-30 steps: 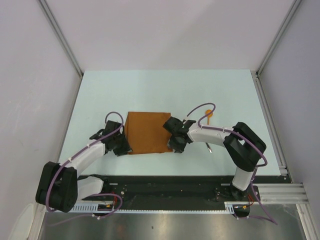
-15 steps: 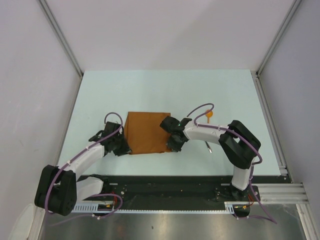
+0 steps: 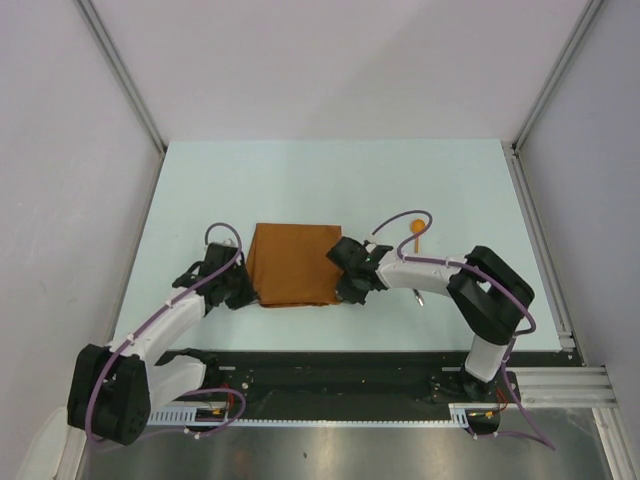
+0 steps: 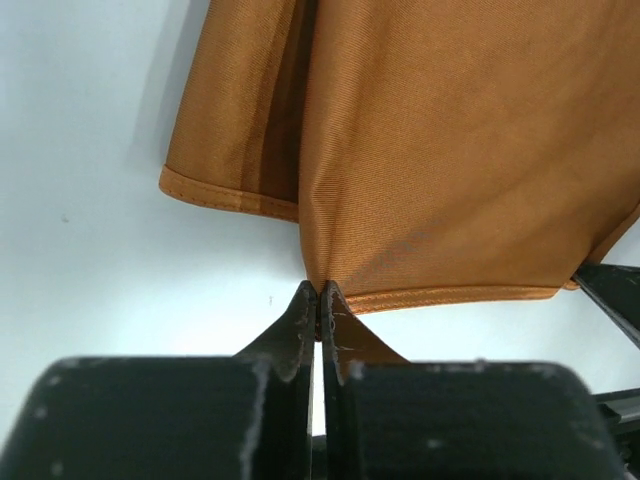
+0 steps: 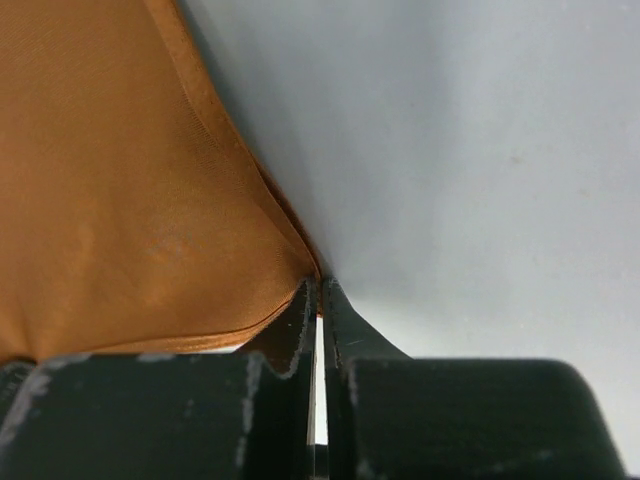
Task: Fold the napkin into a case and place the utensils inside
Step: Smooth out the square-folded napkin at the center of the board.
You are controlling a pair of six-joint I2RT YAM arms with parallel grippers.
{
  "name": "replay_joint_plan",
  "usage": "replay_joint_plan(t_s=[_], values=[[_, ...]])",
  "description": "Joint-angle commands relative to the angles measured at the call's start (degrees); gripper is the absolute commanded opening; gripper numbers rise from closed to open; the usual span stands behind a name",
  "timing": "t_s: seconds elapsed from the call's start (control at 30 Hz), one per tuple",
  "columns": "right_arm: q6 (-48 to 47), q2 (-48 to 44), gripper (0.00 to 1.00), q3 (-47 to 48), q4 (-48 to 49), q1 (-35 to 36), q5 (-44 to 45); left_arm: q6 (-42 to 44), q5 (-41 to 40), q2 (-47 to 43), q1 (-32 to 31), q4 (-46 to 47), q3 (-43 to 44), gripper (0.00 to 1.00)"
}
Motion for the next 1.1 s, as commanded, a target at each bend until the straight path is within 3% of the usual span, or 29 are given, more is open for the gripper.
replay_joint_plan(t_s=[0.0, 0.23, 0.77, 1.07], values=[[-9.94, -3.37, 0.00, -6.92, 12.32, 1.03, 1.44, 1.81, -2.22, 0.35, 0.74, -1.16, 5.49, 0.00], [-11.36, -9.27, 0.00, -7.99, 13.41, 1.38, 1.70, 2.87, -1.09, 1.23, 0.83, -3.18, 10.60, 0.00], [-11.98, -8.13, 0.00, -4.21, 13.85, 0.68, -2.43, 5.95, -2.58, 3.78, 4.51, -6.70, 14.82, 0.00], [-13.47, -13.04, 0.00, -6.58, 11.83, -0.29, -0.68, 7.62, 3.92, 3.43, 5.13, -6.79, 16.75, 0.00]])
